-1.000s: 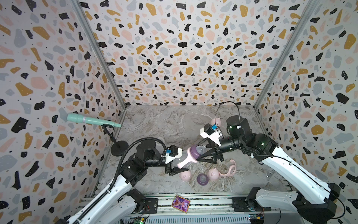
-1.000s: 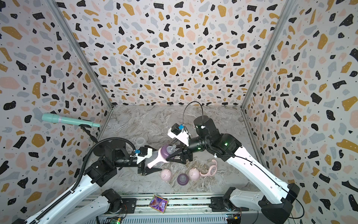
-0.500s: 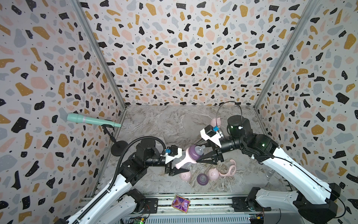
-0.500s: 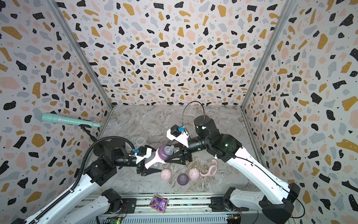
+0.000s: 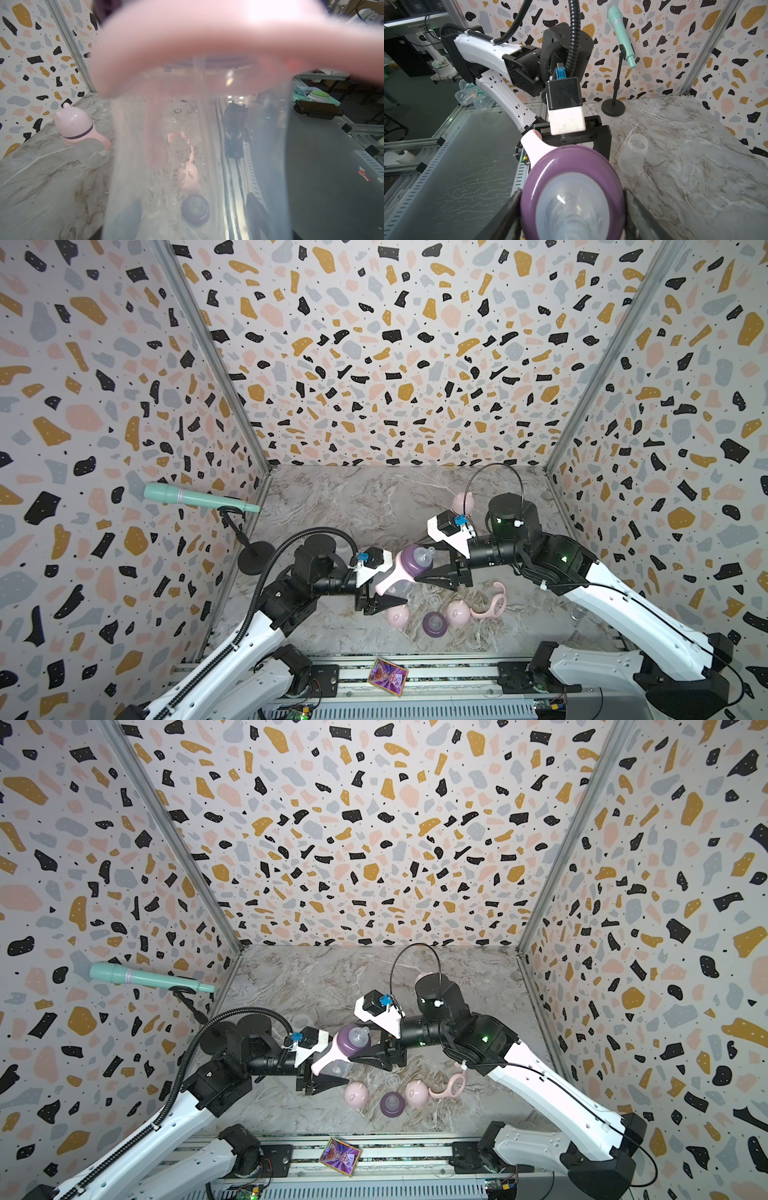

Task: Assemble the baby bottles
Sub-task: Close the nipple on the baby bottle.

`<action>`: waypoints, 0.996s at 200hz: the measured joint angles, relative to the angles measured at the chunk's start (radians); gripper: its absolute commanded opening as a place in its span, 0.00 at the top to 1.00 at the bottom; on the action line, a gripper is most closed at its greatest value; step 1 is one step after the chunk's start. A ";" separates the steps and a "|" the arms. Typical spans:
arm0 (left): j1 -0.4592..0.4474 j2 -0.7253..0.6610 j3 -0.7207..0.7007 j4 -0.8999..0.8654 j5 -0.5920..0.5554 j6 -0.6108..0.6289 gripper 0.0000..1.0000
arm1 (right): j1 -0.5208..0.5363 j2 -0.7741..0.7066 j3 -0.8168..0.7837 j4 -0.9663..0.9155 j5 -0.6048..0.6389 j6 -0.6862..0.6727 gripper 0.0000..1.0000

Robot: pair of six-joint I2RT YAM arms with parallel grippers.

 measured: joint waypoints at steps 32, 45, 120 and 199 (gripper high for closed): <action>0.000 -0.016 0.000 -0.046 -0.034 0.031 0.93 | -0.013 0.019 -0.002 -0.012 -0.034 -0.001 1.00; 0.000 -0.040 0.000 -0.069 -0.072 0.044 0.93 | -0.020 0.035 0.000 -0.009 -0.058 -0.001 1.00; -0.006 -0.119 -0.010 -0.148 -0.378 0.144 0.93 | -0.045 0.087 -0.087 0.161 -0.100 0.128 1.00; -0.014 -0.134 -0.034 -0.119 -0.779 0.345 0.95 | -0.024 0.166 -0.126 0.366 0.064 0.726 1.00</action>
